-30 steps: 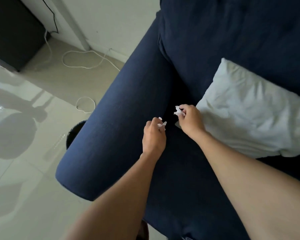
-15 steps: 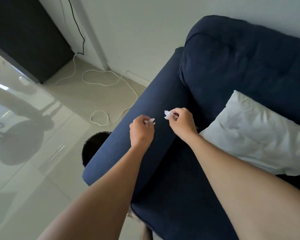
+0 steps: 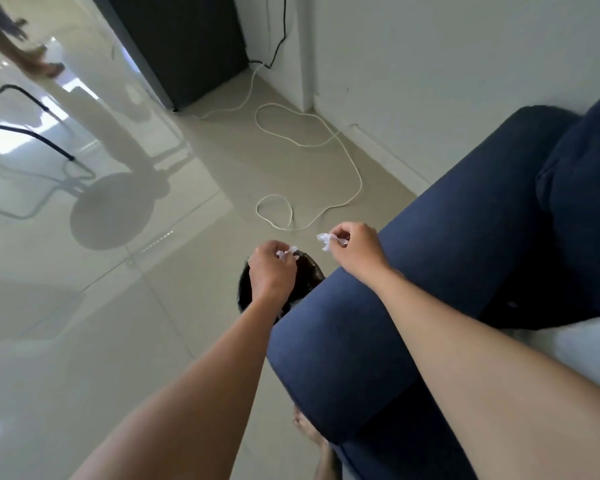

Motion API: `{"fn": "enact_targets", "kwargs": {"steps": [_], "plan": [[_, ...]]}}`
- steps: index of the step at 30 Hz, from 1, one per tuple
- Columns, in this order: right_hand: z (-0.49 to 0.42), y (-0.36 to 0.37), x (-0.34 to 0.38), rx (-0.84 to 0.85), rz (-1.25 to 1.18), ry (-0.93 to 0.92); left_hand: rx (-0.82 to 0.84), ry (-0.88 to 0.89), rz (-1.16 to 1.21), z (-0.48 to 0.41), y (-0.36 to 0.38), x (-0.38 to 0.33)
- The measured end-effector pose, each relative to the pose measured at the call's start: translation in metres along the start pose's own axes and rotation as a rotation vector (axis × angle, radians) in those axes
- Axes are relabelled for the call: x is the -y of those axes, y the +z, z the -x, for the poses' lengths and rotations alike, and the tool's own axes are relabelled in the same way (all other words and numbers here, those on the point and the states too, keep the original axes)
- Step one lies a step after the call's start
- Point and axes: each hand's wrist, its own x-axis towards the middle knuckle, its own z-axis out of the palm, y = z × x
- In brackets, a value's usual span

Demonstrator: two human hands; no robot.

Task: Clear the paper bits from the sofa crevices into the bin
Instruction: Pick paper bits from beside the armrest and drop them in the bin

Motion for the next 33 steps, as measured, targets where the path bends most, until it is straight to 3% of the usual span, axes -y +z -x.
{"fn": "enact_targets", "kwargs": {"steps": [8, 15, 23, 33], "plan": [[-0.029, 0.069, 0.031, 0.16, 0.128, -0.028, -0.014, -0.161, 0.041, -0.043, -0.027, 0.048], [-0.03, 0.071, 0.037, 0.38, 0.155, 0.074, 0.111, -0.19, -0.025, -0.056, -0.034, 0.052], [-0.007, 0.025, 0.019, 0.248, 0.13, 0.096, 0.203, -0.008, -0.191, -0.03, -0.009, 0.017], [0.059, -0.093, -0.061, -0.074, 0.011, 0.192, 0.327, 0.324, -0.385, 0.065, 0.069, -0.073]]}}
